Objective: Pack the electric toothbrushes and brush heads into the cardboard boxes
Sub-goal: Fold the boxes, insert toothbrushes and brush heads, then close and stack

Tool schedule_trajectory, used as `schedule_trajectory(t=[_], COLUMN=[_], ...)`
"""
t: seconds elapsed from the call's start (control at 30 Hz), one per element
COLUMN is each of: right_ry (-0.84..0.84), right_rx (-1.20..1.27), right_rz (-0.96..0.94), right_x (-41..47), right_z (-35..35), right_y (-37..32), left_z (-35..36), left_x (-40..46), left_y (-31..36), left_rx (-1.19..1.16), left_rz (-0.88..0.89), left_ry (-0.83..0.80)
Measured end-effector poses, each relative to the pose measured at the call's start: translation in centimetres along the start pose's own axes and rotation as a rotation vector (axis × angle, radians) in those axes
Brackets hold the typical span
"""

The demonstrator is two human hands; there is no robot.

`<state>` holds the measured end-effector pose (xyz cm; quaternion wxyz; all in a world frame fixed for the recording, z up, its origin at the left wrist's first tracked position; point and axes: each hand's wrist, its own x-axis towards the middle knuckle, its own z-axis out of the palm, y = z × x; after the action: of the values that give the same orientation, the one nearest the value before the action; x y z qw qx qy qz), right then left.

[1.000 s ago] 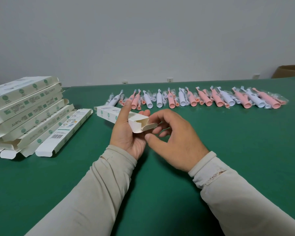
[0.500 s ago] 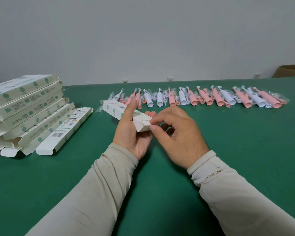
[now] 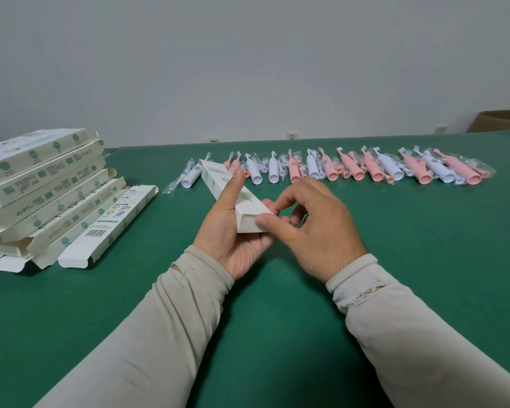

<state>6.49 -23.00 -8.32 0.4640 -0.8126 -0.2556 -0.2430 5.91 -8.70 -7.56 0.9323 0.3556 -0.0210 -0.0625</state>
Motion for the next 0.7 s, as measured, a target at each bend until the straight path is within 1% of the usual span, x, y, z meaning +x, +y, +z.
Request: schedule_trajectory(t=[0.07,0.13,0.2,0.23,0.3,0.33,0.4,0.43,0.47,0.5,0.53,0.57,0.7], right_ry=[0.004,-0.038,-0.095,-0.098,-0.026,0.024,0.093,0.1,0.093,0.08,0.067,0.056,0.045], right_rx=[-0.001,0.02,0.133,0.216,0.335,0.368,0.488,0.581,0.673,0.749,0.801,0.835,0.857], right_rz=[0.062,0.126,0.218,0.265,0.345,0.382,0.463,0.501,0.527,0.543,0.549,0.55,0.551], right_x=[0.1,0.2,0.4,0.5,0.7,0.8,1.0,1.1,1.2,1.3,1.4,1.5,1.6], right_z=[-0.3,-0.4,-0.4,-0.3,-0.3,-0.3,-0.4,-0.6,-0.8,-1.0,-1.2,-1.4,-1.7], right_y=[0.4,0.8,1.1,1.1,1.5,1.7,1.7,1.6,1.5,1.5,1.5,1.6,2.3], left_z=[0.0,0.0,0.0,-0.1,-0.4,-0.7,-1.5,-2.1,-2.4,-2.5,-2.5,-2.5,-2.4], left_x=[-0.1,-0.2,-0.3,-0.3,-0.4,-0.5,-0.5,-0.4,-0.4,-0.4,-0.4,-0.4,-0.4], left_y=[0.0,0.1,0.5,0.6,0.6,0.5,0.5,0.5,0.6,0.6,0.6,0.6,0.3], left_rx=[0.007,0.012,0.041,0.108,0.382,0.586,1.139,1.417,1.643,1.797,1.887,1.922,1.875], left_rz=[-0.023,-0.032,-0.025,-0.017,0.055,0.136,0.366,0.447,0.469,0.445,0.399,0.359,0.332], left_ry=[0.039,0.071,0.08,0.101,0.201,0.254,0.325,0.329,0.318,0.303,0.291,0.282,0.26])
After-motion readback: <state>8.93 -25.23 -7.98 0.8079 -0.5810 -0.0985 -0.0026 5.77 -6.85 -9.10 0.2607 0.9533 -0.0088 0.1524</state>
